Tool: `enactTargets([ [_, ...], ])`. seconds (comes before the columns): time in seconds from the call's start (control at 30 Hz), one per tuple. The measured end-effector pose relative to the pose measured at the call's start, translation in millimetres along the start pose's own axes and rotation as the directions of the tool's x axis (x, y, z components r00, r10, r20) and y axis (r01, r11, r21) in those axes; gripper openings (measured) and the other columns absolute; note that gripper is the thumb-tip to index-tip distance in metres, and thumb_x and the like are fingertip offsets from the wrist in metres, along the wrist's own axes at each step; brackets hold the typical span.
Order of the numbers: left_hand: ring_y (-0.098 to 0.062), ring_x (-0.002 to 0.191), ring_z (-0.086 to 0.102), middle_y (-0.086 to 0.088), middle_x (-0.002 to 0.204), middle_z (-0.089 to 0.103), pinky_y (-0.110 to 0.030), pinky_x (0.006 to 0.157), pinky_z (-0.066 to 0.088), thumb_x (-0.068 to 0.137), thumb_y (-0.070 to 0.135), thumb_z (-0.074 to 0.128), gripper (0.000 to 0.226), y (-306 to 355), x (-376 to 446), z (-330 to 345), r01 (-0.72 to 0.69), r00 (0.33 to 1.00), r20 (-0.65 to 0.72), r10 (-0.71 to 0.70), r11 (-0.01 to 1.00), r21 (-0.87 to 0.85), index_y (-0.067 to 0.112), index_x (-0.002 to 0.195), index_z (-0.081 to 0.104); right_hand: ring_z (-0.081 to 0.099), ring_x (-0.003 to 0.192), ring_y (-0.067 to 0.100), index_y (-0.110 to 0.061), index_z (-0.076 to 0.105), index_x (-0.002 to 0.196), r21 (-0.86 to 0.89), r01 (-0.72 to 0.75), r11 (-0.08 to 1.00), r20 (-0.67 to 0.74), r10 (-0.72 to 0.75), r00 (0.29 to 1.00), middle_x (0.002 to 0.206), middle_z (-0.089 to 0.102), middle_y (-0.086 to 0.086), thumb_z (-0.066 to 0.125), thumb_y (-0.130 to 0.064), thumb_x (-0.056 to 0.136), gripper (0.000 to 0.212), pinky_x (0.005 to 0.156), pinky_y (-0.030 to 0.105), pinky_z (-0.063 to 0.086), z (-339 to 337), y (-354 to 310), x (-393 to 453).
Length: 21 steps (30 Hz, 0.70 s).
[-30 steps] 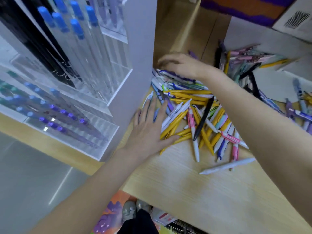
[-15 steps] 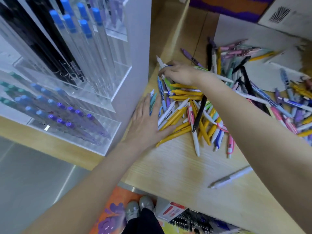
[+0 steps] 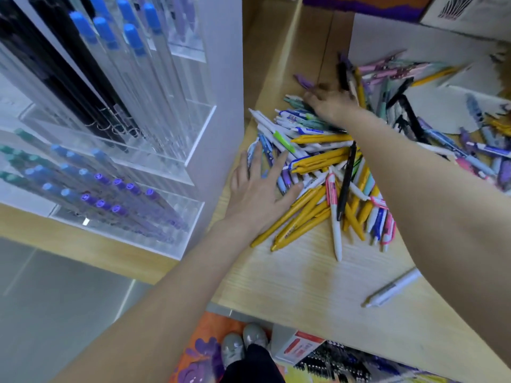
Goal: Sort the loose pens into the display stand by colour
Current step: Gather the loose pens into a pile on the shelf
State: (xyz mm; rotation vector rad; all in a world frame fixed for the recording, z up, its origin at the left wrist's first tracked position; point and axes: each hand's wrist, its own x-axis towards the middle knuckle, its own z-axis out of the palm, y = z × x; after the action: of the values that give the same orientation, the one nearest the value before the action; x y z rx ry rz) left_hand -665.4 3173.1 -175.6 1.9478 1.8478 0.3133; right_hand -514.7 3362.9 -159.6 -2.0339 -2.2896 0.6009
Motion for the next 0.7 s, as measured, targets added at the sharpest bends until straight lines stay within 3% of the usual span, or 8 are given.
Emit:
enactTargets([
  [0.17, -0.024, 0.144, -0.004, -0.006, 0.157, -0.001, -0.037, 0.115, 0.004, 0.081, 0.064, 0.023, 0.075, -1.8, -4.0, -0.2, -0.040, 0.999, -0.033, 0.038, 0.996, -0.083, 0.034, 0.148, 0.007, 0.026, 0.135, 0.032, -0.026, 0.040, 0.140, -0.062, 0.113, 0.992, 0.037, -0.111, 0.993, 0.149, 0.032, 0.003, 0.025, -0.047, 0.100, 0.047, 0.109, 0.041, 0.018, 2.7, 5.5, -26.8],
  [0.27, -0.022, 0.144, -0.001, -0.009, 0.157, 0.003, -0.036, 0.114, 0.006, 0.085, 0.064, 0.029, 0.076, -3.0, -8.2, -3.4, -0.044, 0.996, -0.078, 0.031, 0.985, -0.169, 0.029, 0.149, 0.007, 0.031, 0.131, 0.031, -0.021, 0.044, 0.136, -0.083, 0.180, 0.980, 0.061, -0.175, 0.983, 0.142, 0.039, 0.007, 0.025, -0.044, 0.100, 0.046, 0.105, 0.041, 0.019, 4.6, 4.3, -57.9],
  [0.43, -0.025, 0.144, -0.003, -0.011, 0.157, 0.000, -0.041, 0.114, 0.002, 0.076, 0.069, 0.007, 0.079, 4.8, -10.0, -5.1, -0.017, 0.994, -0.113, 0.007, 0.996, -0.086, 0.036, 0.147, 0.003, 0.033, 0.130, 0.029, -0.021, 0.041, 0.137, -0.110, 0.231, 0.967, 0.094, -0.221, 0.971, 0.141, 0.042, 0.007, 0.025, -0.043, 0.100, 0.046, 0.105, 0.043, 0.021, 9.8, 3.0, -91.1],
  [0.5, -0.026, 0.144, -0.007, -0.010, 0.157, -0.006, -0.045, 0.114, -0.001, 0.083, 0.070, 0.013, 0.072, 12.0, -4.9, -3.0, 0.009, 0.998, -0.056, -0.013, 0.998, -0.066, 0.039, 0.147, 0.001, 0.035, 0.129, 0.031, -0.020, 0.041, 0.138, -0.055, 0.264, 0.963, 0.116, -0.256, 0.960, 0.141, 0.043, 0.008, 0.027, -0.041, 0.101, 0.045, 0.106, 0.043, 0.025, 9.3, 6.4, -98.1],
  [0.57, -0.027, 0.143, -0.009, -0.008, 0.156, -0.011, -0.046, 0.115, -0.004, 0.092, 0.062, 0.022, 0.064, 17.5, 0.9, -1.3, 0.032, 0.999, -0.002, -0.032, 0.999, -0.038, 0.039, 0.147, -0.001, 0.038, 0.129, 0.032, -0.016, 0.041, 0.139, 0.072, 0.282, 0.957, 0.048, -0.285, 0.957, 0.141, 0.045, 0.011, 0.029, -0.036, 0.102, 0.044, 0.106, 0.042, 0.029, 1.3, 12.8, -101.6],
  [0.7, -0.028, 0.143, -0.012, -0.008, 0.156, -0.013, -0.048, 0.114, -0.006, 0.093, 0.059, 0.023, 0.063, 23.5, 6.4, -2.2, 0.081, 0.997, -0.007, -0.081, 0.997, 0.002, 0.037, 0.147, -0.001, 0.035, 0.133, 0.027, -0.010, 0.037, 0.141, 0.238, 0.220, 0.946, -0.074, -0.208, 0.975, 0.143, 0.041, 0.013, 0.031, -0.029, 0.102, 0.043, 0.105, 0.034, 0.026, -26.2, 48.7, -103.7],
])
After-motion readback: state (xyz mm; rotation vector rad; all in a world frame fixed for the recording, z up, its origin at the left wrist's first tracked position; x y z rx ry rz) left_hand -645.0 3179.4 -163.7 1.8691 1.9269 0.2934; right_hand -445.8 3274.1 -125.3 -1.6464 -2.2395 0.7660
